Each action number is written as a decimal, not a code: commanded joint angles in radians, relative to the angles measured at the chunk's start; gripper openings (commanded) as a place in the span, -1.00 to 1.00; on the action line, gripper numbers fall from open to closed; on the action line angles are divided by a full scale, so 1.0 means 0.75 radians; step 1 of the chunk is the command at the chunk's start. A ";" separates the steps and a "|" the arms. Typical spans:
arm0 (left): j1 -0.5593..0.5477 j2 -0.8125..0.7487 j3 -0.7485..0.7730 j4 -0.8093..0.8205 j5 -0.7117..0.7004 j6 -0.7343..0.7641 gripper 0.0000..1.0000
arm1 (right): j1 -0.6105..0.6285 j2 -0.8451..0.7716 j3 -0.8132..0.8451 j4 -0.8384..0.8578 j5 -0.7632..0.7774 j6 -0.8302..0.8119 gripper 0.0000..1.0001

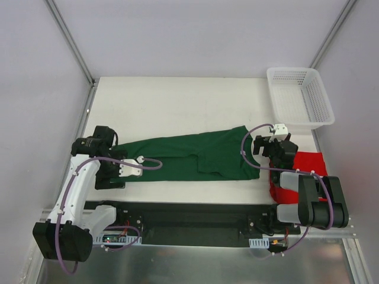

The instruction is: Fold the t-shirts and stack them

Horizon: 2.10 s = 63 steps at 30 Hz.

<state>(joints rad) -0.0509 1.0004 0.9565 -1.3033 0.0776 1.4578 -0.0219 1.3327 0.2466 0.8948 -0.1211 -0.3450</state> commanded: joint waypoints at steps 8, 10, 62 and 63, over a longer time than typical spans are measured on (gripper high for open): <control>-0.008 0.224 -0.053 0.336 0.025 0.043 0.99 | 0.001 -0.006 0.000 0.081 -0.029 -0.004 0.92; -0.012 0.390 0.011 0.384 0.015 -0.112 0.99 | 0.001 -0.006 0.000 0.083 -0.029 -0.004 0.92; -0.043 0.732 -0.089 0.840 -0.077 -0.942 -0.34 | 0.001 -0.006 0.000 0.083 -0.029 -0.006 0.92; -0.041 0.736 -0.089 0.842 -0.081 -0.944 -0.40 | 0.001 -0.006 0.000 0.083 -0.031 -0.004 0.92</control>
<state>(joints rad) -0.0898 1.5429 0.8585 -0.6773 0.0410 0.7586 -0.0219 1.3327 0.2466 0.8948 -0.1211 -0.3450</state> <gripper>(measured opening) 0.347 0.960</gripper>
